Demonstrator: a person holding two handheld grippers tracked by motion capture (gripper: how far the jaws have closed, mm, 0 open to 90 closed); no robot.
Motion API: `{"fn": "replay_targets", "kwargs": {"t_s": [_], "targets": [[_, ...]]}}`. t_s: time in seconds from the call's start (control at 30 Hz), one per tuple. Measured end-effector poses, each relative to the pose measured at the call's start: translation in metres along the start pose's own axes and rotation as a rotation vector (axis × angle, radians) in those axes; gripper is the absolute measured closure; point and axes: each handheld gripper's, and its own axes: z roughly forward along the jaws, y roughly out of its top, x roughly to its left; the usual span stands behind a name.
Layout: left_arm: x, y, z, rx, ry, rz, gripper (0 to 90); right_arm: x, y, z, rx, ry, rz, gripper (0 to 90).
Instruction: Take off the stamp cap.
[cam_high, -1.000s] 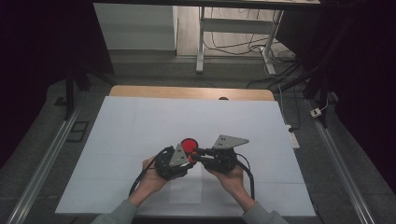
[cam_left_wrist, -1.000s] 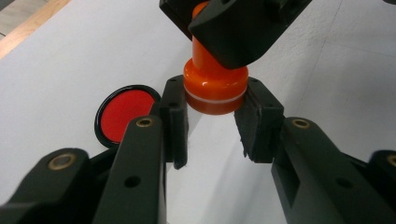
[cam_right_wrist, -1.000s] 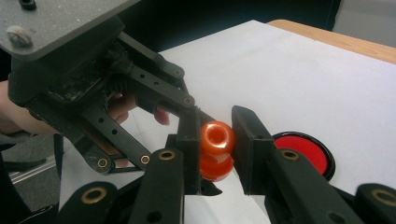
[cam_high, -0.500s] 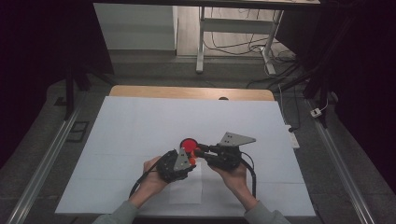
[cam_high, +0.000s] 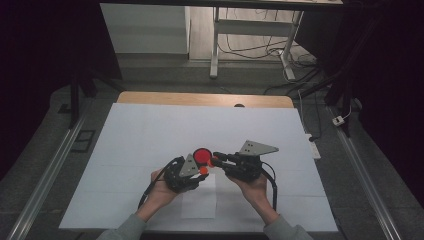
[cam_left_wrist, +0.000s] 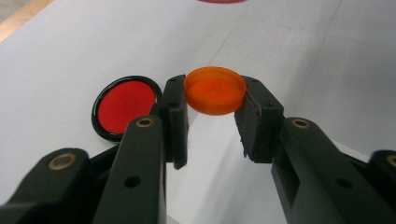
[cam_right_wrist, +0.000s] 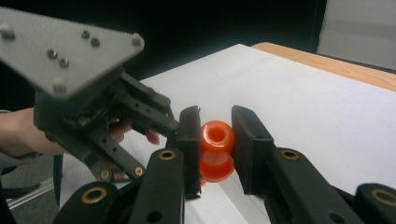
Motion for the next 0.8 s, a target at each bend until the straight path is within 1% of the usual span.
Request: {"fn": "replay_targets", "kwargs": {"t_s": [0.1, 0.4, 0.53, 0.6, 0.8], "targets": [[0.003, -0.002, -0.004, -0.019, -0.005, -0.023, 65.3, 0.000, 0.000, 0.000, -0.003, 0.000, -0.003, 73.6], [0.009, -0.008, -0.012, -0.039, -0.003, -0.048, 65.2, -0.002, 0.000, -0.002, -0.008, -0.012, -0.005, 73.5], [0.012, -0.013, -0.018, -0.046, 0.004, -0.063, 65.2, -0.002, -0.001, -0.002, -0.007, -0.017, -0.005, 73.4], [0.013, -0.016, -0.021, -0.058, 0.002, -0.075, 65.2, -0.003, -0.001, -0.002, -0.007, -0.020, -0.009, 73.4], [0.017, -0.022, -0.032, -0.074, 0.013, -0.091, 65.2, -0.004, -0.001, -0.002, -0.005, -0.028, -0.008, 73.4]]}}
